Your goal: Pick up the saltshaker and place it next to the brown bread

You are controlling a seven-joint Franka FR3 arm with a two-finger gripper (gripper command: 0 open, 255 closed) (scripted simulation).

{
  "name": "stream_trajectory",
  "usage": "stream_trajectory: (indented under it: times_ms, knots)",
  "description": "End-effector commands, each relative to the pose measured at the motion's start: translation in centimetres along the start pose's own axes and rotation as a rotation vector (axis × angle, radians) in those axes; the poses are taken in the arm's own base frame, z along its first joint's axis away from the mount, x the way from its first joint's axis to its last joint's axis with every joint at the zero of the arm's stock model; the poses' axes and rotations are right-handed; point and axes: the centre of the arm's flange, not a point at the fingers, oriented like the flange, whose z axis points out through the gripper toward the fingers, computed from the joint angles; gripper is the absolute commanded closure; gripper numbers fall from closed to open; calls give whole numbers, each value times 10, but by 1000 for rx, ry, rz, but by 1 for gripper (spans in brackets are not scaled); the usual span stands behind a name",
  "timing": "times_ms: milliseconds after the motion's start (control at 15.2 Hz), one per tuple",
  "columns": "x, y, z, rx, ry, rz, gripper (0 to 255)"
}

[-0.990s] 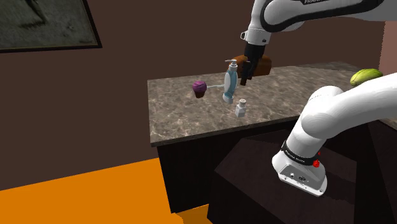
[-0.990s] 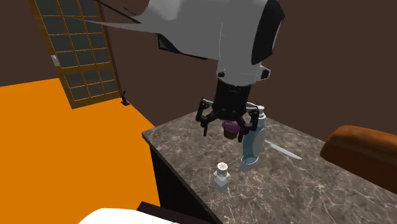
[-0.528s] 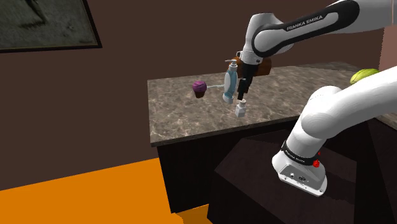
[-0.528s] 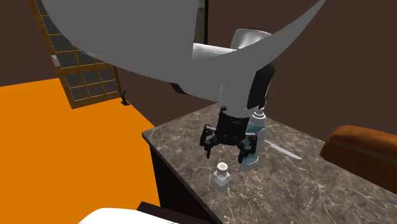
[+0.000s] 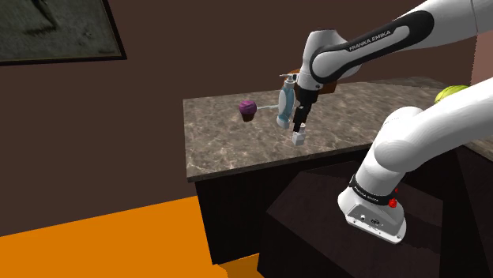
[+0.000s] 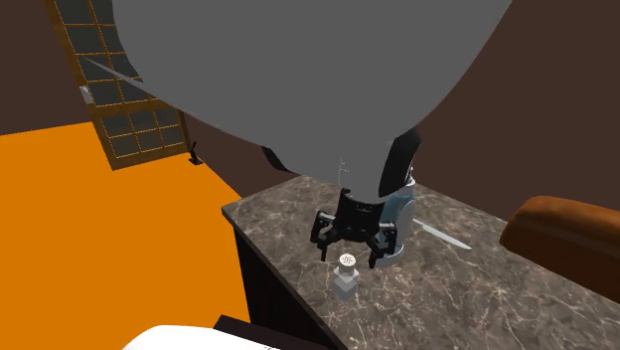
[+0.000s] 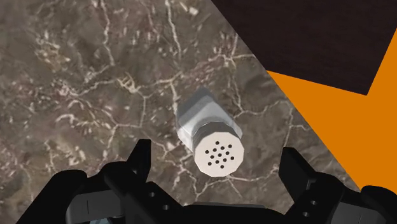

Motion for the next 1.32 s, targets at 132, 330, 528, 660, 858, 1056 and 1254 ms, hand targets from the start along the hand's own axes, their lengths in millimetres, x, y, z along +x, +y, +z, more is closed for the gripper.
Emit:
stream_trajectory:
  times_ms: [132, 330, 528, 660, 858, 1056, 1254]
  knots:
    - [0, 0, 1, 0, 0, 0, 0]
    - [0, 0, 1, 0, 0, 0, 255]
    - [0, 0, 1, 0, 0, 0, 255]
    - [0, 0, 1, 0, 0, 0, 255]
    - [0, 0, 1, 0, 0, 0, 255]
    - [0, -1, -9, 0, 0, 0, 255]
    - [0, -3, -25, 0, 0, 0, 255]
